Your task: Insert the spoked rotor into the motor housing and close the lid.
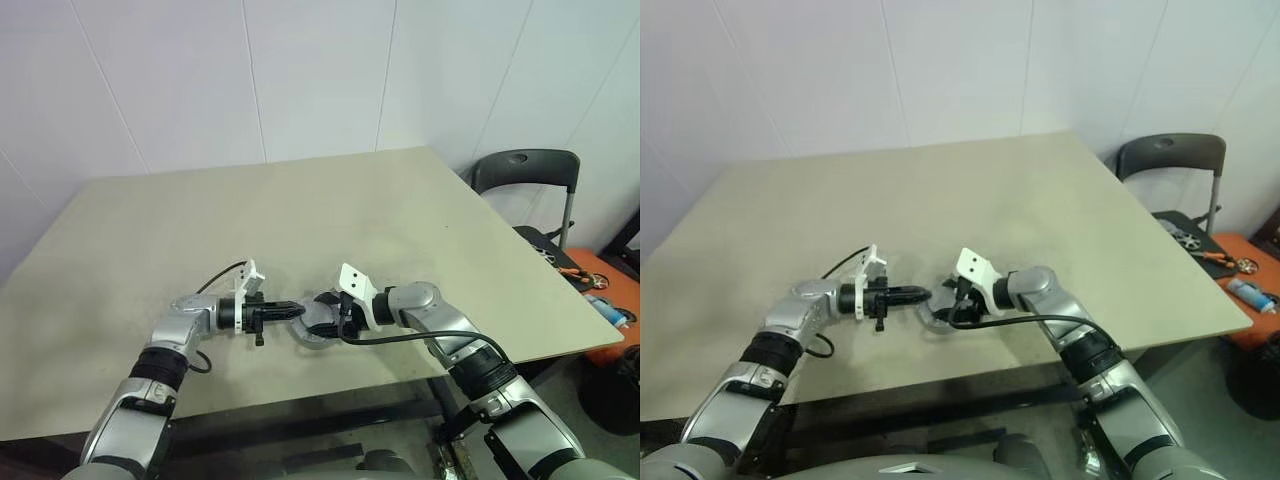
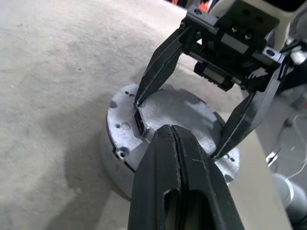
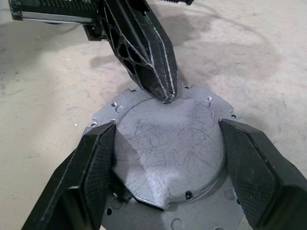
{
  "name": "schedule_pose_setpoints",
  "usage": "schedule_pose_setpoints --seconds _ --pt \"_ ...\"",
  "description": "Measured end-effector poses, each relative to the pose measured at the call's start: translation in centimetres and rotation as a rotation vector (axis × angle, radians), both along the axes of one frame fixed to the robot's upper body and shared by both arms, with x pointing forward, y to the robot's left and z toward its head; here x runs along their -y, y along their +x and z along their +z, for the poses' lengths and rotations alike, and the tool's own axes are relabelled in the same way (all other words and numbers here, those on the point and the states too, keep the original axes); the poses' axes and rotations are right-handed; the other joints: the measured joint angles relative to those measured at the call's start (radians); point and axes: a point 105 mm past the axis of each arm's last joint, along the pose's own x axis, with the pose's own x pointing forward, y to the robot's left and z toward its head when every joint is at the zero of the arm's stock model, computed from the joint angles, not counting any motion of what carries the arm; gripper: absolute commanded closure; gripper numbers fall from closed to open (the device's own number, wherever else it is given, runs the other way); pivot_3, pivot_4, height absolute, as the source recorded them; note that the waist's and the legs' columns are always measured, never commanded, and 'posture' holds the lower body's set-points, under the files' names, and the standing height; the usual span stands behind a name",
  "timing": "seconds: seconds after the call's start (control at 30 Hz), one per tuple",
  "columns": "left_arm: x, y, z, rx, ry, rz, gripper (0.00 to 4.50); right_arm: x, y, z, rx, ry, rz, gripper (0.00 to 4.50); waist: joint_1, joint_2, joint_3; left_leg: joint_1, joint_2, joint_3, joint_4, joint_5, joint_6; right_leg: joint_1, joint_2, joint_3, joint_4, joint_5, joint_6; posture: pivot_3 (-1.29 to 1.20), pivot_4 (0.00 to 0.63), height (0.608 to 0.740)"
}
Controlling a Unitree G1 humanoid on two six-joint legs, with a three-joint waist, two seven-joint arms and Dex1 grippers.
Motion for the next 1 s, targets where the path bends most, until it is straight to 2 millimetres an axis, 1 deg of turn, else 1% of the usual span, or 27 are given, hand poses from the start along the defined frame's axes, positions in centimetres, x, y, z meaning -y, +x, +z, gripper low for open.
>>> schedule_pose_setpoints --seconds 0.37,0.53,0.6,0.63,0.7,0.73,0.8,0.87,0.93,1.0 --pt "-0.5 0.5 -0.1 -0.072 -0.038 0.077 4.49 0.0 0.0 0.1 0.001 0.001 0.004 1.31 -0.001 -0.001 0.001 0.000 0.000 0.000 0.000 0.000 0.000 -0.001 0.000 0.000 0.000 0.000 0.000 0.00 0.000 0.740" --pt "-0.1 0.7 0.8 -0.093 -0.034 0.078 4.49 -0.1 0.0 0.2 0.005 0.004 0.007 1.31 -0.003 -0.002 0.003 -0.001 0.000 -0.001 0.000 0.000 0.000 -0.001 0.000 0.000 0.000 0.000 0.000 0.00 0.000 0.740" --pt "0.4 0.7 1.8 -0.092 -0.054 0.071 4.49 -0.1 0.0 0.3 0.006 0.006 0.010 1.31 -0.005 -0.005 0.006 -0.001 0.000 -0.001 0.000 0.000 0.000 -0.001 0.000 0.000 0.000 0.000 0.000 0.00 0.000 0.740" --pt "0.7 0.7 2.8 -0.091 -0.072 0.073 4.49 -0.2 0.0 0.3 0.007 0.007 0.011 1.31 -0.006 -0.006 0.006 -0.001 0.000 -0.001 0.000 0.000 0.000 -0.001 0.000 0.000 0.000 0.000 0.000 0.00 0.000 0.740" --pt "1.1 0.9 5.1 -0.072 -0.117 0.078 4.49 -0.2 0.0 0.4 0.007 0.009 0.013 1.31 -0.007 -0.007 0.008 -0.001 0.000 -0.001 0.000 0.000 0.000 -0.002 0.000 0.000 0.000 0.000 0.000 0.00 0.000 0.740" --pt "1.2 1.1 6.7 -0.056 -0.149 0.084 4.49 -0.2 0.0 0.4 0.007 0.010 0.013 1.31 -0.007 -0.007 0.008 -0.001 0.000 -0.001 -0.001 0.000 0.000 -0.002 0.000 0.000 0.000 0.000 0.000 0.00 0.000 0.740" --pt "1.4 1.2 9.1 -0.035 -0.187 0.086 4.49 -0.2 0.0 0.4 0.008 0.010 0.013 1.31 -0.008 -0.006 0.010 -0.001 0.000 -0.001 -0.001 0.000 0.000 -0.002 0.000 0.000 0.000 0.000 0.000 0.00 0.000 0.740" --pt "1.5 0.8 11.0 -0.008 -0.192 0.070 4.49 -0.3 0.0 0.4 0.008 0.011 0.014 1.31 -0.010 -0.005 0.011 -0.001 0.000 -0.001 -0.001 0.000 0.000 -0.002 0.000 0.000 0.000 0.000 0.000 0.00 0.000 0.740" --pt "1.3 0.3 11.5 0.002 -0.162 0.065 4.49 -0.3 0.0 0.4 0.008 0.012 0.015 1.31 -0.010 -0.004 0.013 -0.001 0.000 -0.001 -0.001 0.000 0.000 -0.002 0.000 0.000 0.000 0.000 0.000 0.00 0.000 0.740" --pt "1.2 -0.2 11.1 0.018 -0.096 0.059 4.49 -0.3 0.0 0.5 0.008 0.012 0.016 1.31 -0.010 -0.003 0.014 -0.001 0.000 -0.001 -0.001 0.000 0.000 -0.002 0.000 0.000 0.000 0.000 0.000 0.00 0.000 0.740"
